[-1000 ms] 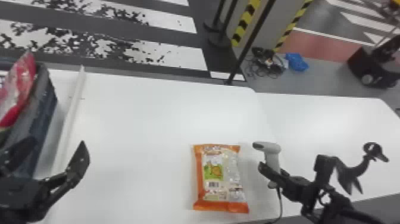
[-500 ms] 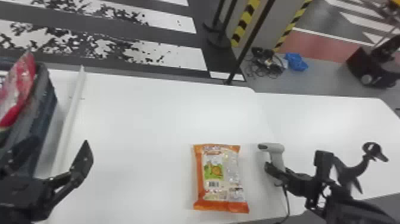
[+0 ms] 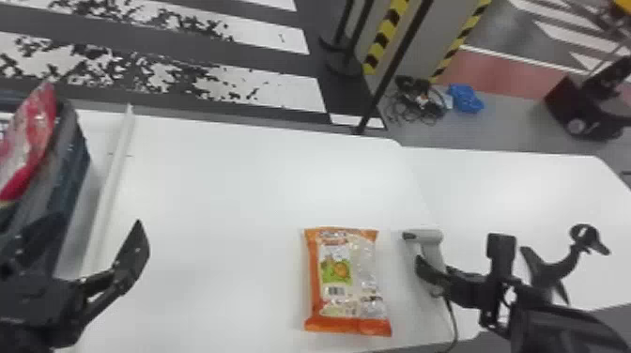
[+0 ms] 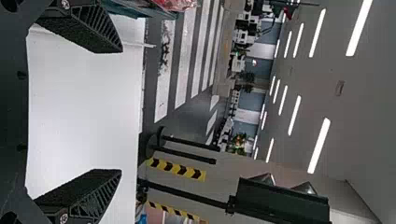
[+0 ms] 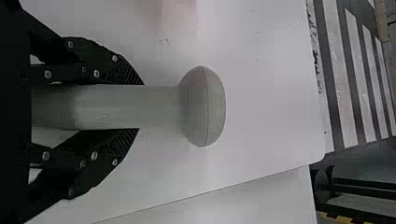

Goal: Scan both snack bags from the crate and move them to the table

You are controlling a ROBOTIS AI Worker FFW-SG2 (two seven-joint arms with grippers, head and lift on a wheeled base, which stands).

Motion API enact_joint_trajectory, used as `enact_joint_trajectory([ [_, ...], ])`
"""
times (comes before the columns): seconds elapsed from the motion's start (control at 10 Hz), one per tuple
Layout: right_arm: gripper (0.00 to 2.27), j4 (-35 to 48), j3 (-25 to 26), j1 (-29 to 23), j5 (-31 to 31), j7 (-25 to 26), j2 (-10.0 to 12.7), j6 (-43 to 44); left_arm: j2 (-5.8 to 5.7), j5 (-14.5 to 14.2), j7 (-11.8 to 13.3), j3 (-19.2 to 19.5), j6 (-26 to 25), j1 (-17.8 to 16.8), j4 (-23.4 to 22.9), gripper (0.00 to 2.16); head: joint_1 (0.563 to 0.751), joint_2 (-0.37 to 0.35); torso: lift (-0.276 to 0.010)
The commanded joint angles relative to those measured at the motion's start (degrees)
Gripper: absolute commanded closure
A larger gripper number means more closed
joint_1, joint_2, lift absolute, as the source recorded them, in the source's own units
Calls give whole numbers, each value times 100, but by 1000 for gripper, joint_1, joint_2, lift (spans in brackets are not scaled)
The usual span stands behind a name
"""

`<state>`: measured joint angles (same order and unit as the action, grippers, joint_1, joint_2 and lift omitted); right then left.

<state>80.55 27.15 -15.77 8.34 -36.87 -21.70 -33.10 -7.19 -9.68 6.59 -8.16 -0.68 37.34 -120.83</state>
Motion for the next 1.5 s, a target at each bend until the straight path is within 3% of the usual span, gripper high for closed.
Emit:
enact_joint_trajectory([
  [0.0,-1,40,36,-32,62,-4,26,-26,-1,10,0,-2,-16,19,-28,76,695,-350,-87],
  [0.7,53,2246,871,-972,572,58,553,115,-1,62,-9,-89,-34,-25,-116,76,695,-350,-87],
  [0.8,63,2782,968,-1253,827,31,606,-184,-1,62,-35,-89,-34,-34,-116,76,695,-350,-87],
  [0.9,66,3301,977,-1412,906,-109,623,-1046,-1,62,-35,-89,-34,-43,-107,76,695,-350,-87],
  [1.1,66,3644,994,-1165,1020,-883,553,-3120,-10,62,-35,-98,-34,-51,-90,76,695,-350,-87],
  [1.2,66,3635,941,-1051,1134,-1067,430,-3753,-19,62,-35,-98,-34,-51,-90,76,695,-350,-87],
  [1.4,66,3327,537,-840,1090,-1270,237,-3981,-28,62,-35,-89,-34,-25,-90,76,695,-350,-87],
])
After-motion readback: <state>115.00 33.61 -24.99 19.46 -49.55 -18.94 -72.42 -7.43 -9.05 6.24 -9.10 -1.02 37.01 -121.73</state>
